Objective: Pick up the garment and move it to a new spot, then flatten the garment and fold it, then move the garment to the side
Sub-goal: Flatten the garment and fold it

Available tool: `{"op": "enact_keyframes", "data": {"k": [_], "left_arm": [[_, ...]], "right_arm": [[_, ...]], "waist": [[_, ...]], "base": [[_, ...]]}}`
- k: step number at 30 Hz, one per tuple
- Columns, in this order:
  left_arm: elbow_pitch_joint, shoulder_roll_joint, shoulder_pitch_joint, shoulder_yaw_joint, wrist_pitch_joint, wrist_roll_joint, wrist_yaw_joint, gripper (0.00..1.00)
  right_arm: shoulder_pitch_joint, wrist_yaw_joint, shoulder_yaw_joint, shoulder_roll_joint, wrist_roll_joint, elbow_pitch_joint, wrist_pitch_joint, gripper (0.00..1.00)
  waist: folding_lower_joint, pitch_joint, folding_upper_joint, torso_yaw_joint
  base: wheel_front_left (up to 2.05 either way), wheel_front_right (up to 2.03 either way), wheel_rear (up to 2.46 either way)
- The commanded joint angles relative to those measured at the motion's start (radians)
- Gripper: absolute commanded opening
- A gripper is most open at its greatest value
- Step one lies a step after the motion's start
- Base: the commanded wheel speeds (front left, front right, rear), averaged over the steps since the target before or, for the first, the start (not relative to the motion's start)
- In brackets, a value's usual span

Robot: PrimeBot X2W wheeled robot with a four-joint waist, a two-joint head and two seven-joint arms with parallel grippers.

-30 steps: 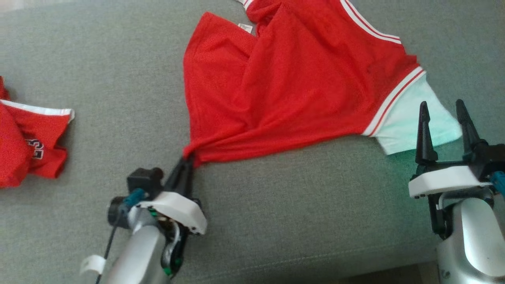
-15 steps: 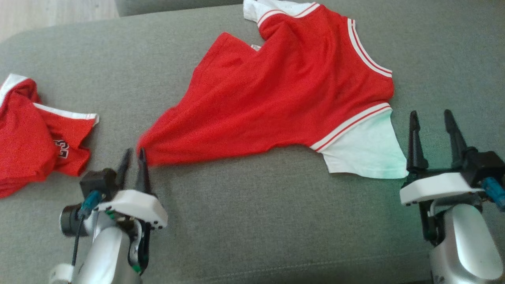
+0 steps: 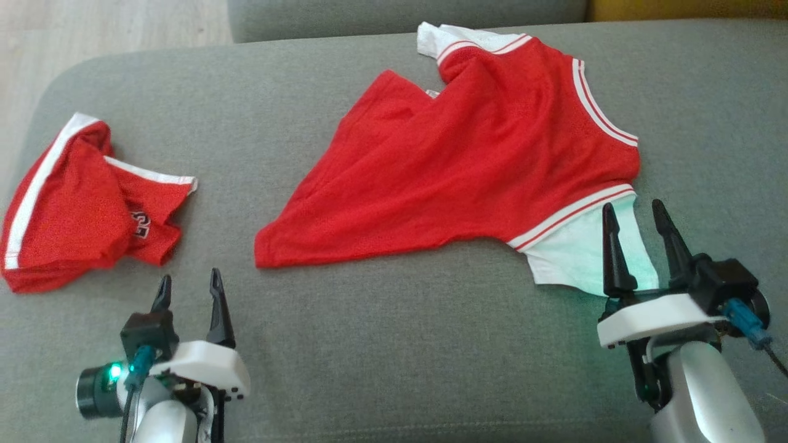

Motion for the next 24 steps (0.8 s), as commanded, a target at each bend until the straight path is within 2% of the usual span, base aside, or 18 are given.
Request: {"op": "enact_keyframes", "data": {"k": [1, 15, 24], "left_arm": [[-0.036, 0.005, -0.019, 0.033, -0.005, 0.009, 0.006, 1.00], [-0.054, -0.003, -0.008, 0.017, -0.005, 0.020, -0.007, 1.00], [-0.049, -0.005, -0.022, -0.045, -0.005, -0.005, -0.040, 1.00]], "right_arm": [[-0.006, 0.007, 0.027, -0.004, 0.008, -0.022, -0.011, 1.00], [0.021, 0.007, 0.034, -0.004, 0.010, -0.008, -0.011, 1.00], [0.019, 0.007, 0.017, -0.004, -0.012, 0.027, -0.011, 1.00]], "waist": [[0.0000, -0.008, 0.0000, 0.011], [0.0000, -0.023, 0.0000, 0.032], [0.0000, 0.025, 0.0000, 0.032]], "base": [[0.00, 0.00, 0.00], [0.00, 0.00, 0.00], [0.00, 0.00, 0.00]]}}
